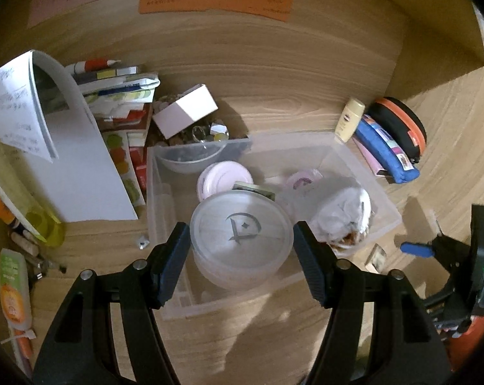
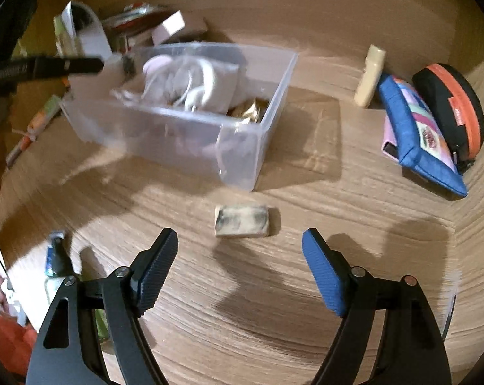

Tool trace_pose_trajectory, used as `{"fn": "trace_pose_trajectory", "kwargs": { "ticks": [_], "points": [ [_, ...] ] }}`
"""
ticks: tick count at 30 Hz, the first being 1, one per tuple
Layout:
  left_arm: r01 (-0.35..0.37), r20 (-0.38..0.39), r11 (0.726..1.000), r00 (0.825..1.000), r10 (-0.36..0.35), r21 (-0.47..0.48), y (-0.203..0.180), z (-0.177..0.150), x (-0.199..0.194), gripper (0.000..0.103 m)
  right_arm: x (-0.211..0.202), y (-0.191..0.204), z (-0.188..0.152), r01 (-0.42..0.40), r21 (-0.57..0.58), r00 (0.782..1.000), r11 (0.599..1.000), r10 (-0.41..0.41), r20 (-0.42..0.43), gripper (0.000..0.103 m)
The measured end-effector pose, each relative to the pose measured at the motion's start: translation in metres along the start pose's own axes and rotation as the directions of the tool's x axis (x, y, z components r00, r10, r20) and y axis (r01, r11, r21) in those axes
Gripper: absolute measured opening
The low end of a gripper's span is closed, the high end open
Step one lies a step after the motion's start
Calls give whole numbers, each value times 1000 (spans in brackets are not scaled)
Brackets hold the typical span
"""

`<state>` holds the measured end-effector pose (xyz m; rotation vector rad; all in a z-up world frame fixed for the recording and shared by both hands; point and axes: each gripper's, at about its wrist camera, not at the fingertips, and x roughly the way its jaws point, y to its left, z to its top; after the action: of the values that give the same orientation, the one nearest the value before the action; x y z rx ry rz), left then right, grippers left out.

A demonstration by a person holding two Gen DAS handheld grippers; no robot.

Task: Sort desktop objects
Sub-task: 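Move the right gripper to the soap bar on the desk and grasp it, then grasp the dark green spray bottle with the left gripper while the right holds the soap bar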

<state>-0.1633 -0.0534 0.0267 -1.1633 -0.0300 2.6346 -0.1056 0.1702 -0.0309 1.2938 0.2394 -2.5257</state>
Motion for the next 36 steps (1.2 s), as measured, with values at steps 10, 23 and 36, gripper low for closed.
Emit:
{"fn": "trace_pose_trajectory", "kwargs": {
  "ticks": [10,23,36],
  "points": [
    [-41,-59,999,997,41,-13,10,1,27,65,18,1,6,8,8,1000,1000,-8,-28,55],
    [-33,-42,999,999,33,21,3,-14,-2,65,15,7,-1,-12,-1,1000,1000,12,-4,37],
    [-48,-50,995,997,52,93,-10,-38,-21,65,-19,10,-18,-46,42,998,998,44,42,37]
  ]
}}
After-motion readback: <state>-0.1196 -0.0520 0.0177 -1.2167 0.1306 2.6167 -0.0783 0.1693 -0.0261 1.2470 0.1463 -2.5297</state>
